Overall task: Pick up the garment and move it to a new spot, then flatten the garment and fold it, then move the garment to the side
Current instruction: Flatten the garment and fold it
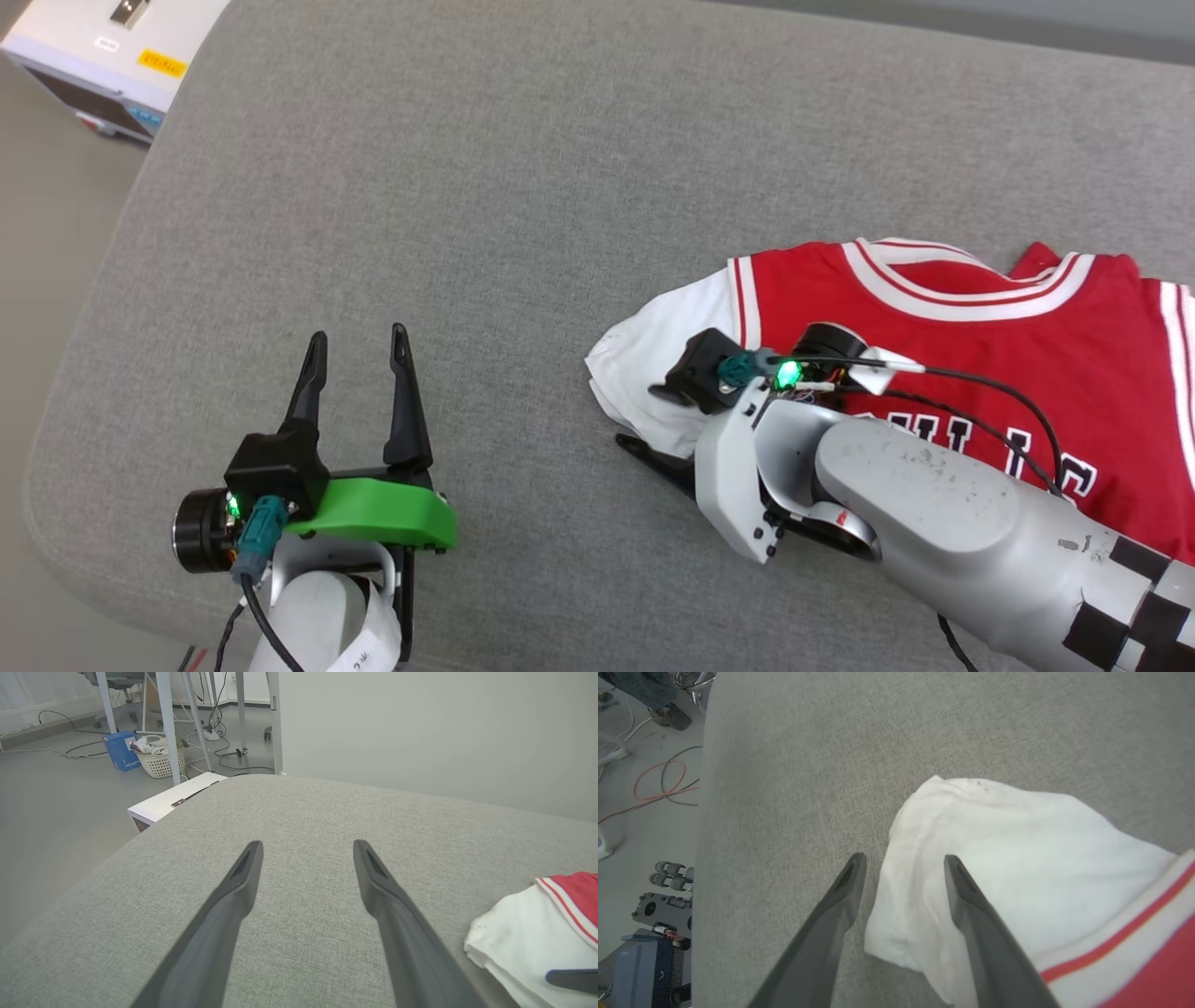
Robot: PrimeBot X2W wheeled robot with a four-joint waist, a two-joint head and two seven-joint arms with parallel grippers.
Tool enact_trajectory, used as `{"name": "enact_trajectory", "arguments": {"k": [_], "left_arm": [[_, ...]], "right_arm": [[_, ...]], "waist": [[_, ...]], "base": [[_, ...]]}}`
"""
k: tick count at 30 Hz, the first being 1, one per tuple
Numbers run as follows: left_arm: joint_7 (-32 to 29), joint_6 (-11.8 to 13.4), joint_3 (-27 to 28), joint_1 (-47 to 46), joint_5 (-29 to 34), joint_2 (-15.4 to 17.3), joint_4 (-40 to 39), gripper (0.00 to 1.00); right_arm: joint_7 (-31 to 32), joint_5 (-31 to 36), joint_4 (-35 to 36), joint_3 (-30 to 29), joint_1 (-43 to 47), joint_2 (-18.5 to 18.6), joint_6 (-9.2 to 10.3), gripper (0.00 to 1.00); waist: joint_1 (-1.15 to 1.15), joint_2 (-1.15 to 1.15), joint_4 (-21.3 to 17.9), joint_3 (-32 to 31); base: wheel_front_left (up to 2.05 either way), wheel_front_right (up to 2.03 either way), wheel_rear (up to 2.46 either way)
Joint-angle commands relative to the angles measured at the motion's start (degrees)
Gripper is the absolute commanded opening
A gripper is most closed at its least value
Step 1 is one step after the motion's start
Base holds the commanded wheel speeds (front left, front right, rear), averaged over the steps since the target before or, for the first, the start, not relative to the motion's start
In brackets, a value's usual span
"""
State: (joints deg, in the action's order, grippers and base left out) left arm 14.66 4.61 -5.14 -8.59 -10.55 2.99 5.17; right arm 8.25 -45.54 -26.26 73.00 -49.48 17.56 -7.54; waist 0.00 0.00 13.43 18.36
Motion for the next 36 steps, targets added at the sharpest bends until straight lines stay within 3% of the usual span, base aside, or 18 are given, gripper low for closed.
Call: {"name": "enact_trajectory", "arguments": {"k": [1, 8, 15, 20, 26, 36], "left_arm": [[0.3, -0.4, 0.5, -0.2, 0.8, -0.1, 0.1, 1.0], [0.3, -1.7, 3.3, 1.6, 2.9, -0.1, -0.4, 1.0], [0.3, -3.1, 5.4, 3.0, 4.6, -0.1, -1.0, 1.0], [0.3, -3.8, 6.8, 3.5, 5.5, -0.1, -1.4, 1.0], [0.3, -4.8, 8.2, 3.9, 6.6, -0.1, -1.7, 1.0], [0.3, -6.1, 9.2, 4.1, 7.4, -0.1, -1.7, 1.0]], "right_arm": [[-3.2, 0.3, 0.6, -0.6, 0.7, 0.6, 0.05, 1.0], [-14.5, 2.1, 3.9, -8.6, 3.1, 4.6, 0.05, 1.0], [-22.2, 12.0, 3.6, -26.6, 10.6, 6.1, 0.05, 1.0], [-23.1, 20.6, 6.4, -40.6, 18.8, 3.6, 0.05, 1.0], [-23.2, 30.3, 13.0, -58.5, 29.6, -1.8, 0.05, 1.0], [-23.2, 38.4, 20.7, -73.7, 42.5, -8.8, 0.05, 1.0]], "waist": [[0.0, 0.0, -1.4, -2.3], [0.0, 0.0, -4.7, -5.9], [0.0, 0.0, -7.8, -8.3], [0.0, 0.0, -9.8, -9.1], [0.0, 0.0, -11.6, -9.7], [0.0, 0.0, -12.9, -9.8]], "base": [[0.0, 0.0, 0.0], [0.0, 0.0, 0.0], [0.0, 0.0, 0.0], [0.0, 0.0, 0.0], [0.0, 0.0, 0.0], [0.0, 0.0, 0.0]]}}
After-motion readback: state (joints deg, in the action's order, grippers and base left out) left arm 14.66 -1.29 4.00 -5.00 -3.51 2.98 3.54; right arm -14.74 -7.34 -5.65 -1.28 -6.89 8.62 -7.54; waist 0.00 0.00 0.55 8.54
